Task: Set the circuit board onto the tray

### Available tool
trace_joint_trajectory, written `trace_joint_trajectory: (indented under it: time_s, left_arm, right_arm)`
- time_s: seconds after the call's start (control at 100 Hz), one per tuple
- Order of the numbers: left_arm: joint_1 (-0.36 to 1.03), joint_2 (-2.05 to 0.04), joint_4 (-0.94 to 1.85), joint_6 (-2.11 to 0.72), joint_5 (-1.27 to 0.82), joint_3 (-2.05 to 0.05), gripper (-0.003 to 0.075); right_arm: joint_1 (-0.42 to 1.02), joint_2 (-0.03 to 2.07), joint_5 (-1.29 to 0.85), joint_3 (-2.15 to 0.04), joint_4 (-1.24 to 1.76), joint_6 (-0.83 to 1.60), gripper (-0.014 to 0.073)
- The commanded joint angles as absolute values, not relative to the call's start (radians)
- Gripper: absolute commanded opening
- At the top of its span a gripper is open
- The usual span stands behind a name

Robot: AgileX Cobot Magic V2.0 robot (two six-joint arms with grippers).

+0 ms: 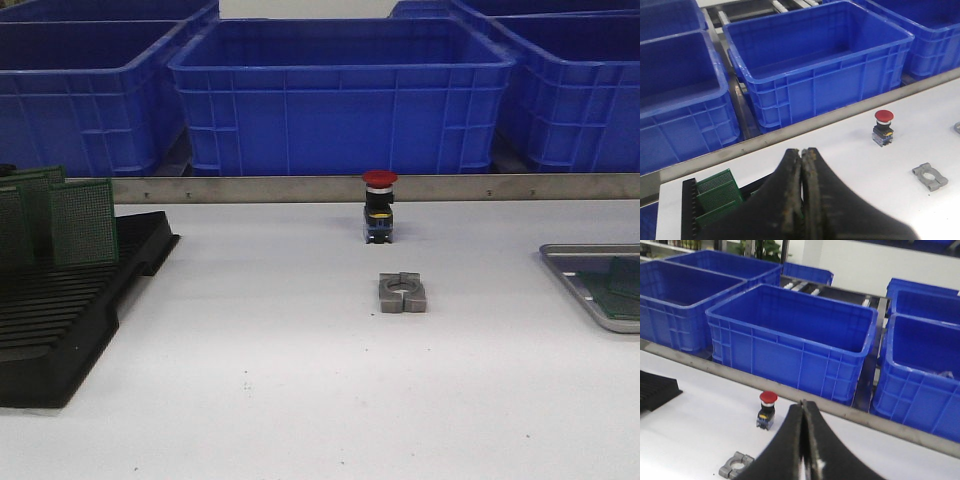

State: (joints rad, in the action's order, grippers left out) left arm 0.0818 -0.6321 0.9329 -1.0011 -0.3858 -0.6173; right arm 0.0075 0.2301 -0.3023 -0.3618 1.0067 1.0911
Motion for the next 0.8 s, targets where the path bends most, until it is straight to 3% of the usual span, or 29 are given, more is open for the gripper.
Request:
trace_joint_trajectory:
  time_s: [0.0,0.35,0.79]
  left_arm:
    - [0.078,-0.529,0.975,-0.995,-0.300,-0.571,-0.0020]
    - [0.078,-0.222,0.973,-0.996,-0.281,-0.368,-0.0020]
    - [0.078,-0.195,0.973,-0.996,-0.283,-0.356,-0.0020]
  right_arm:
    - [0.008,0.132,-0.270,-0.354,1.034,1.103,-0.0060]
    - [0.008,-0.028,-0.288,-0.300,1.034,1.103,-0.0060]
    - [0.008,-0.028,-0.288,-0.300,1.034,1.103,-0.0060]
